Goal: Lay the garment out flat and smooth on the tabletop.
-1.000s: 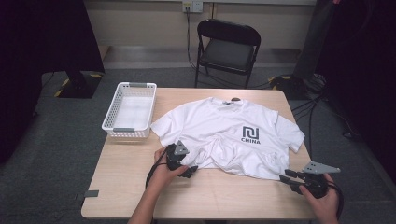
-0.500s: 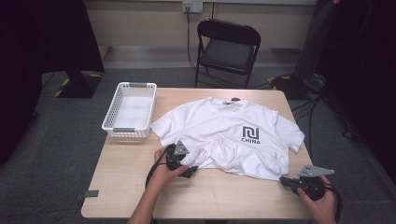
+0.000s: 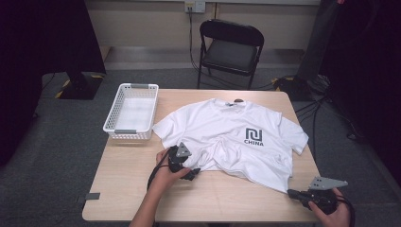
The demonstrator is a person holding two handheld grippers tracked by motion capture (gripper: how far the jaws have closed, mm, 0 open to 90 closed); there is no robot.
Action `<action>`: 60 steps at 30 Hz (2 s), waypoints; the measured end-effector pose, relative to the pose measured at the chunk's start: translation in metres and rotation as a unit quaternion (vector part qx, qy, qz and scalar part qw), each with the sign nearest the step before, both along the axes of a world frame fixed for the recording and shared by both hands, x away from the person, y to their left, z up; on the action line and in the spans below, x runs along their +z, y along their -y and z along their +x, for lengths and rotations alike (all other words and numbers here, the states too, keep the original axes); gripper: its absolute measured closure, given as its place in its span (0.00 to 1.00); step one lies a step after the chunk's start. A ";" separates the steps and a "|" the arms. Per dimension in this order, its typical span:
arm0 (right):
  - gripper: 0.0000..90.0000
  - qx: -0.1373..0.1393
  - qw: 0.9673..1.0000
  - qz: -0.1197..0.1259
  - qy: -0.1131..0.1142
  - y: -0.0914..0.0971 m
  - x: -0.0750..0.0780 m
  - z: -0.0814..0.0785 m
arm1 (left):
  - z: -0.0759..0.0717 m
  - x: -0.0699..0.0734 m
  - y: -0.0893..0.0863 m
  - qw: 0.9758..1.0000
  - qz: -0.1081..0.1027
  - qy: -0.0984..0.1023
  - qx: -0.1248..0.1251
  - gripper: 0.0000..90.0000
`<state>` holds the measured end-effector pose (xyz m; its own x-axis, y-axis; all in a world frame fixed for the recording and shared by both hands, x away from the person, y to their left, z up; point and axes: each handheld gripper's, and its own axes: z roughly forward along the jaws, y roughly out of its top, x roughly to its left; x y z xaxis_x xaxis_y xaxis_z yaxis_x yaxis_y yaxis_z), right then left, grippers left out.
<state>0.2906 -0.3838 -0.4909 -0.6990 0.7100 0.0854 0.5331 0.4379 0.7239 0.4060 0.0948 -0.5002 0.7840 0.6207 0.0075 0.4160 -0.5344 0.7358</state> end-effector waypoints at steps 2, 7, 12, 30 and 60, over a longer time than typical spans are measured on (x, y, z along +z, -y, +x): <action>1.00 0.002 1.000 -0.002 -0.001 0.003 0.000 -0.006 | 0.000 0.000 0.000 1.000 0.000 0.000 0.000 0.14; 1.00 0.000 1.000 0.005 -0.003 0.014 0.002 -0.019 | 0.000 0.000 0.000 1.000 0.000 0.000 -0.002 0.14; 1.00 0.000 1.000 -0.001 -0.009 0.021 0.000 -0.026 | 0.000 0.000 0.000 1.000 0.000 0.000 -0.002 0.14; 1.00 0.006 1.000 -0.013 -0.015 0.030 0.002 -0.046 | 0.000 0.000 -0.001 1.000 0.000 0.000 -0.003 0.14; 0.66 -0.133 0.991 -0.022 0.026 0.025 0.005 0.020 | 0.000 0.000 -0.001 1.000 0.000 0.000 -0.004 0.14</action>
<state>0.3106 -0.4087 -0.4861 -0.4898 0.8716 0.0193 0.5966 0.3189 0.7364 0.4062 0.0957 -0.5001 0.7892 0.6141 0.0079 0.4114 -0.5382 0.7356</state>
